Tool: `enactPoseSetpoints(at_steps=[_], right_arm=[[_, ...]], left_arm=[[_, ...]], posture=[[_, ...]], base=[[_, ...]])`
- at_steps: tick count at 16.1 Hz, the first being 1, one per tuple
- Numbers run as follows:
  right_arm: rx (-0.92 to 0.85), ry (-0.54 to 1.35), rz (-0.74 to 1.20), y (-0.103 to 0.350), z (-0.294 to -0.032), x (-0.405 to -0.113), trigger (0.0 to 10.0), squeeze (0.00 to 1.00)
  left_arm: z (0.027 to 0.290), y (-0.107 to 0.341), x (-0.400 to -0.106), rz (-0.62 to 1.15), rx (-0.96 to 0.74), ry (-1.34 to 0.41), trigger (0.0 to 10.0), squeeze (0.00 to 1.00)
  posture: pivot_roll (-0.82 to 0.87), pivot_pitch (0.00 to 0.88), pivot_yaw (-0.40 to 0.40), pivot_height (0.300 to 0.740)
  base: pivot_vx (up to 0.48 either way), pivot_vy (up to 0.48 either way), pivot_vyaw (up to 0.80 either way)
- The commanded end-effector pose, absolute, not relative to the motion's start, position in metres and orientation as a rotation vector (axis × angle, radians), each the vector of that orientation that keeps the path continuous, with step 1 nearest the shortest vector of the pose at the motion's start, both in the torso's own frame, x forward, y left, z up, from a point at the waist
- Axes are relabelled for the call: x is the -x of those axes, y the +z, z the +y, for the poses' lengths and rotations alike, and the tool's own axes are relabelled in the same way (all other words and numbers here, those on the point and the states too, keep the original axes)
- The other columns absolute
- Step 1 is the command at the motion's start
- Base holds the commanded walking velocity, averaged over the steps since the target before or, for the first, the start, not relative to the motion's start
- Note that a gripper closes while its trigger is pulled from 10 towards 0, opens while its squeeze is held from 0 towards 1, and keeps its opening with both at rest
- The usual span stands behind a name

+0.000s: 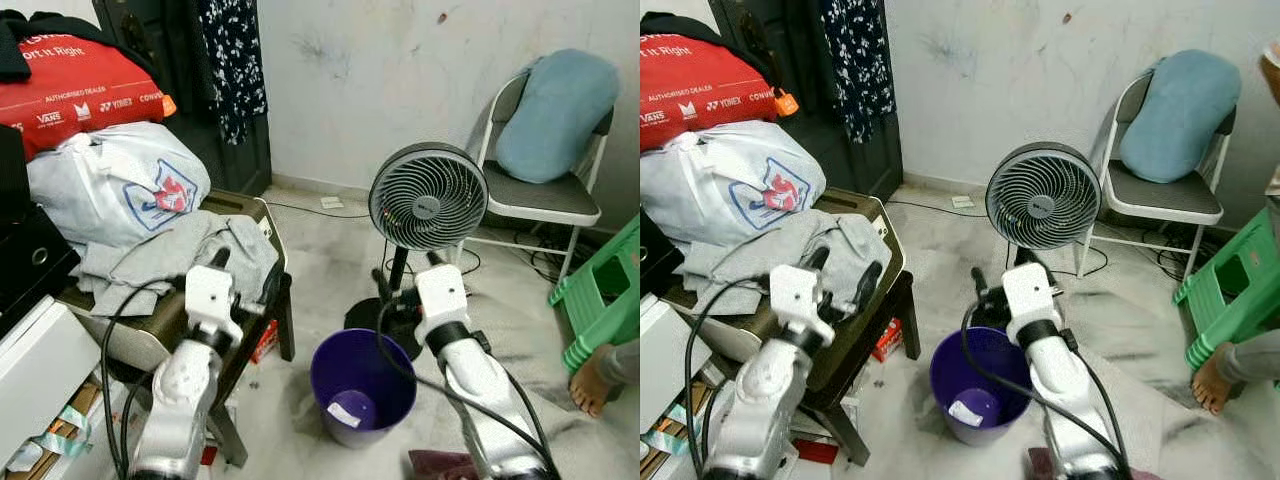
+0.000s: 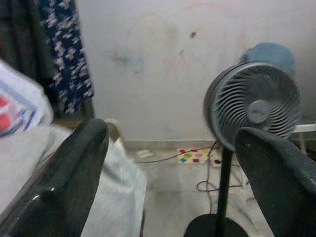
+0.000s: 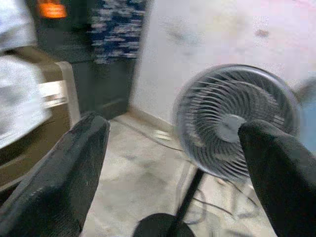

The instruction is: Clean up the room

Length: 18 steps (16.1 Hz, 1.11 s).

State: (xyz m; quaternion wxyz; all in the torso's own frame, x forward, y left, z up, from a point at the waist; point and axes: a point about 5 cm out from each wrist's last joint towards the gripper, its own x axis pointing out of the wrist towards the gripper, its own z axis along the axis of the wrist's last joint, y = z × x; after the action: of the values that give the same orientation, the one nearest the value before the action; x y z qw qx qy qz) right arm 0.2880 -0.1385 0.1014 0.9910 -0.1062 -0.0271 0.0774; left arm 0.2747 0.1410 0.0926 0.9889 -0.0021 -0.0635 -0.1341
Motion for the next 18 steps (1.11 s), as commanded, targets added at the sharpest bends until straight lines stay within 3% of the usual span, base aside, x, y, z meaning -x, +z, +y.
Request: enactPoseSetpoints(at_steps=[1,3,6,15,18], right_arm=[[0.223,0.075,-0.044,0.102,-0.147,-0.291,10.0,0.00],[0.190,0.051,-0.019,0.099,-0.155,-0.279,10.0,0.00],[0.210,0.109,-0.017,0.094,-0.148,-0.265,10.0,0.00],[0.198,0.104,-0.015,0.100,-0.140,-0.258,10.0,0.00],[0.204,0.102,-0.006,0.101,-0.141,-0.256,10.0,0.00]], left_arm=[[0.148,0.097,-0.273,-0.154,-0.010,-0.232,10.0,0.00],[0.154,0.092,-0.262,-0.132,0.021,-0.189,10.0,0.00],[0.145,0.091,-0.250,-0.105,0.058,-0.243,10.0,0.00],[0.120,0.106,-0.238,-0.098,0.021,-0.376,10.0,0.00],[0.129,0.108,-0.240,-0.072,0.032,-0.289,10.0,0.00]], posture=[[-0.02,0.000,0.002,0.740],[-0.02,0.000,-0.009,0.740],[-0.02,0.000,-0.027,0.740],[-0.04,0.065,-0.005,0.740],[-0.04,0.091,-0.014,0.740]], base=[[0.000,0.000,0.00],[0.000,0.000,0.00],[0.000,0.000,0.00],[0.000,0.000,0.79],[0.000,0.000,0.80]])
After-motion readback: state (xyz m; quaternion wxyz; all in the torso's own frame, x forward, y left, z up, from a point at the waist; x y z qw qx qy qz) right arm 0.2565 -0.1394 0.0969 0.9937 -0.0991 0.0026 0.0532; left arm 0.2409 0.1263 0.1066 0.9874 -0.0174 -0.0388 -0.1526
